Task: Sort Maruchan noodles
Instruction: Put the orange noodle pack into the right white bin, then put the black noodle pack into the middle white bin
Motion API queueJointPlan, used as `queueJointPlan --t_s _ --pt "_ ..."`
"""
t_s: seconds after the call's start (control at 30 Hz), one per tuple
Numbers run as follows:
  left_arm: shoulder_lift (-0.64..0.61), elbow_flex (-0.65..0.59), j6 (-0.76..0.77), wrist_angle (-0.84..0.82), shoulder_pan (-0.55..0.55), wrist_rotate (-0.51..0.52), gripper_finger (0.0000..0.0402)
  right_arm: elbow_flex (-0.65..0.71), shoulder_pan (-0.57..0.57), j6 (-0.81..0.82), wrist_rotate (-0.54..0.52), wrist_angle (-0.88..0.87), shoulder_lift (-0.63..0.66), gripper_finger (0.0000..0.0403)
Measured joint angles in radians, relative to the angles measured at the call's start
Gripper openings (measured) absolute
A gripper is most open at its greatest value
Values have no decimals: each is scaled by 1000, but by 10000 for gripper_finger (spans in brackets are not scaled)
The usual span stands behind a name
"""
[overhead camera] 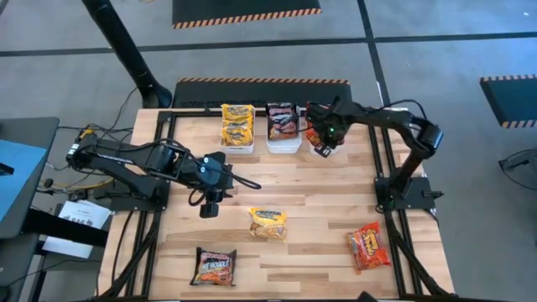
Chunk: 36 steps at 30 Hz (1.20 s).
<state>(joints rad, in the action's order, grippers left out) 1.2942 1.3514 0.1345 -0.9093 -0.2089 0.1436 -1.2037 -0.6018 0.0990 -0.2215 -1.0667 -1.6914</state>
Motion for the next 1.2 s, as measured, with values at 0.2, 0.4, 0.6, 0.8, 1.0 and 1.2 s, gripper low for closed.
queueJointPlan --t_s 0.2,0.4,0.6,0.8,1.0,1.2 --pt "0 0 0 0 0 1 112 1 -8 12 -50 74 -41 116" --pt "0 0 0 -4 0 1 112 2 -23 20 -70 114 -49 116" --pt "0 0 0 -27 0 3 112 2 -18 22 -72 71 -49 116" --pt "0 0 0 -26 0 3 112 2 18 30 -73 42 -49 116" --pt "0 0 0 -26 0 2 112 -42 35 83 -105 -19 -49 116" --pt "0 0 0 -28 0 3 112 -130 48 106 -120 -122 -48 116"
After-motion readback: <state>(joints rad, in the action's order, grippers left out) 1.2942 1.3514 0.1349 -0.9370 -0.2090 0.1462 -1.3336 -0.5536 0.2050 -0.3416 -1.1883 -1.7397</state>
